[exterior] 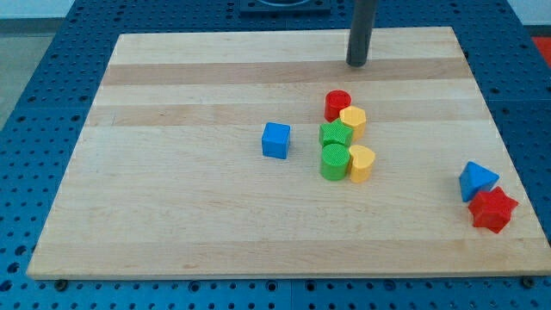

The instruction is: Place the red circle above the cube

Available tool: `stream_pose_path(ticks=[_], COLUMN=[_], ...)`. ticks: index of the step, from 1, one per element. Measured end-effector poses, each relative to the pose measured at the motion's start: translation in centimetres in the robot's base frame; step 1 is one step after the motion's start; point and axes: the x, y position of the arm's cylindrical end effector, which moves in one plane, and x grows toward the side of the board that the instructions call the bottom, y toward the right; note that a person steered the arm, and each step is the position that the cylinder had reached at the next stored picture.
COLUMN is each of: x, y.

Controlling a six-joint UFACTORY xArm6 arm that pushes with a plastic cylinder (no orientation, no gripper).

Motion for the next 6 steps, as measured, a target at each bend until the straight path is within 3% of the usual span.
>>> stream_pose_path(ticks=[3,6], x=[8.3,9.3], y=[-0.8,-4.5])
